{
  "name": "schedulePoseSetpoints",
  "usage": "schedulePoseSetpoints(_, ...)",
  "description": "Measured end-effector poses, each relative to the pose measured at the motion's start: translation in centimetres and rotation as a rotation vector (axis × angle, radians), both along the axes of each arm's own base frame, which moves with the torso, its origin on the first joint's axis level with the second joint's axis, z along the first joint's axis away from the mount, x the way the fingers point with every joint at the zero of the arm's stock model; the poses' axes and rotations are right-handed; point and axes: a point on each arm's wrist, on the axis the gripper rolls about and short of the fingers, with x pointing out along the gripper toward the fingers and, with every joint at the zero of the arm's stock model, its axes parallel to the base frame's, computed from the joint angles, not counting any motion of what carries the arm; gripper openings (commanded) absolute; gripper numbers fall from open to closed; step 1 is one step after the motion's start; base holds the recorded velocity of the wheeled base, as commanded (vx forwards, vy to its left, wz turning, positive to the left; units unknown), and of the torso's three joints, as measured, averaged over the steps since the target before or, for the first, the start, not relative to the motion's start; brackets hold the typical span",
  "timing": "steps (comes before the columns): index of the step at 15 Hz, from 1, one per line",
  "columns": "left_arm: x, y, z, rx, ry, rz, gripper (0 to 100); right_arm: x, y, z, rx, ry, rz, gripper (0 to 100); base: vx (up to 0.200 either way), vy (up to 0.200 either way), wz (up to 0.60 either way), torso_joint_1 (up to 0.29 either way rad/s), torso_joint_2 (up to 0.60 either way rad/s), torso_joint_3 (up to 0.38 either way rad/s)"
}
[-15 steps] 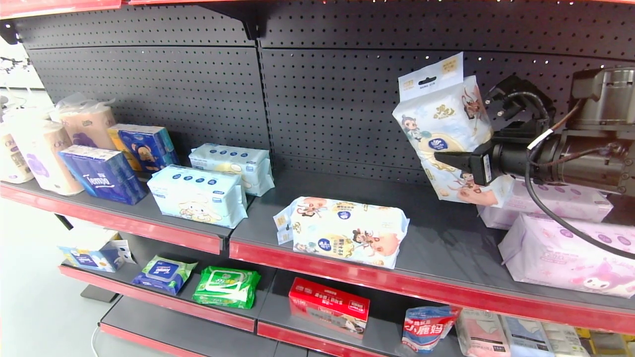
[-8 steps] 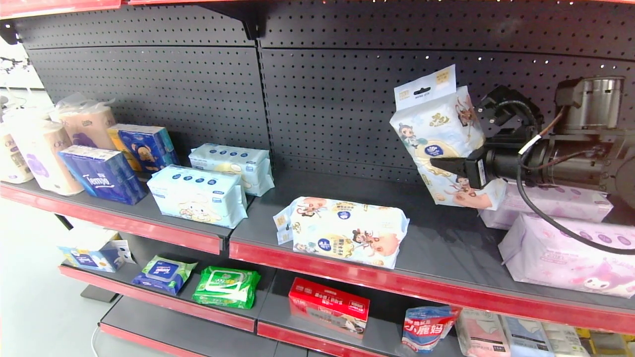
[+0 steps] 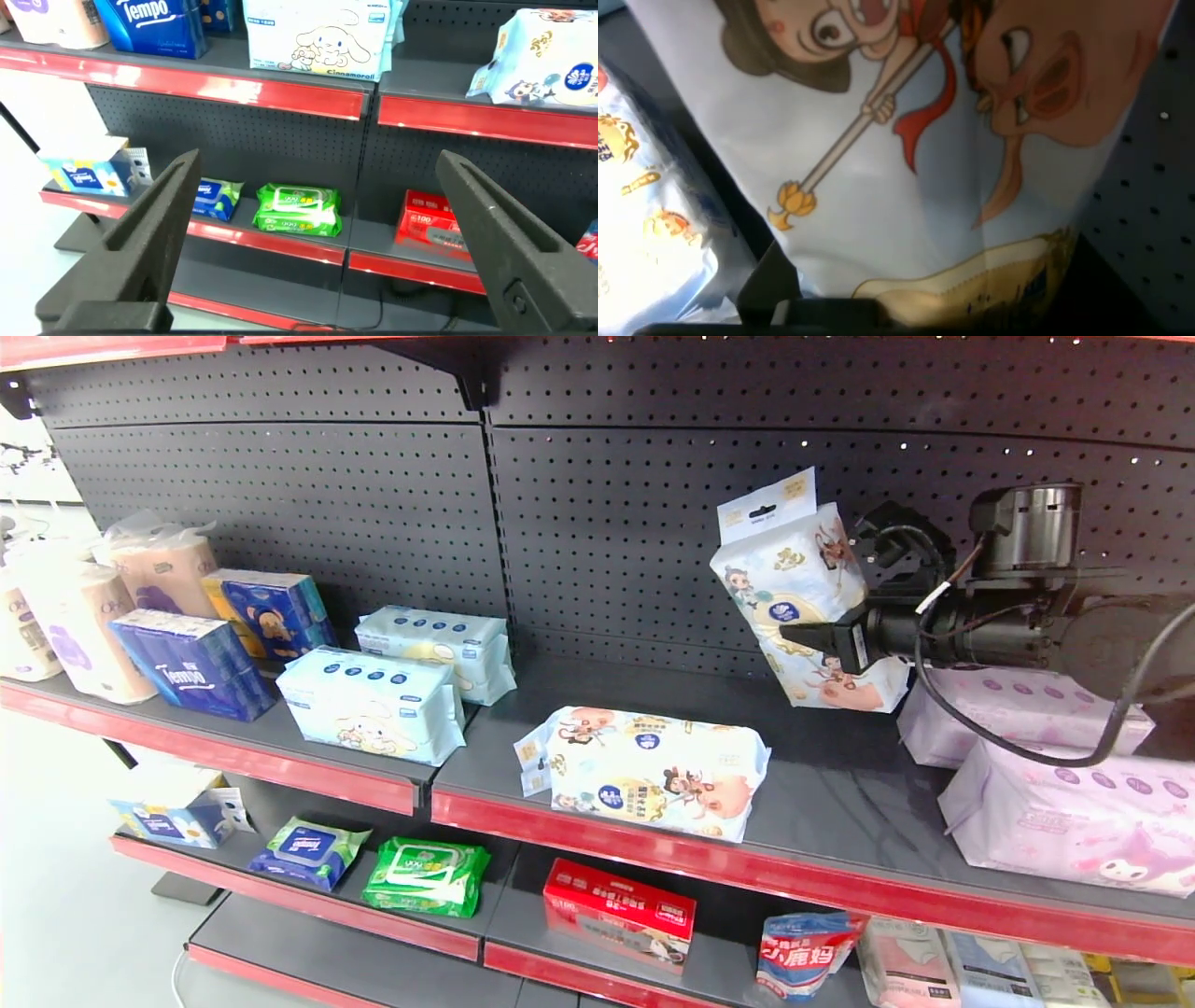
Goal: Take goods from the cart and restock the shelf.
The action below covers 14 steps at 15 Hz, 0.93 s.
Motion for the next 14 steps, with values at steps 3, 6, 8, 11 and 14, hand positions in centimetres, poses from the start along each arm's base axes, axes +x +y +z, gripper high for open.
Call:
schedulePoseSetpoints(3, 0.0, 0.0, 0.0, 0.0, 0.0, 0.0, 100, 0.9, 0.6, -0.7, 0.001, 0.011, 0.035, 0, 0.0, 0.0, 0.0, 0.0, 0.0, 0.0)
schedulePoseSetpoints(6, 0.0, 0.0, 0.0, 0.0, 0.0, 0.0, 100, 1.9, 1.0, -1.6, -0.022, 0.015, 0.068, 0, 0.0, 0.0, 0.0, 0.0, 0.0, 0.0)
schedulePoseSetpoints(8, 0.0, 0.0, 0.0, 0.0, 0.0, 0.0, 100, 2.5, 1.1, -2.4, -0.03, 0.026, 0.089, 0, 0.0, 0.0, 0.0, 0.0, 0.0, 0.0)
schedulePoseSetpoints(11, 0.0, 0.0, 0.0, 0.0, 0.0, 0.0, 100, 3.3, 1.1, -4.0, -0.063, 0.049, 0.123, 0, 0.0, 0.0, 0.0, 0.0, 0.0, 0.0)
schedulePoseSetpoints(14, 0.0, 0.0, 0.0, 0.0, 0.0, 0.0, 100, 4.0, 1.0, -5.4, -0.079, 0.076, 0.126, 0, 0.0, 0.0, 0.0, 0.0, 0.0, 0.0)
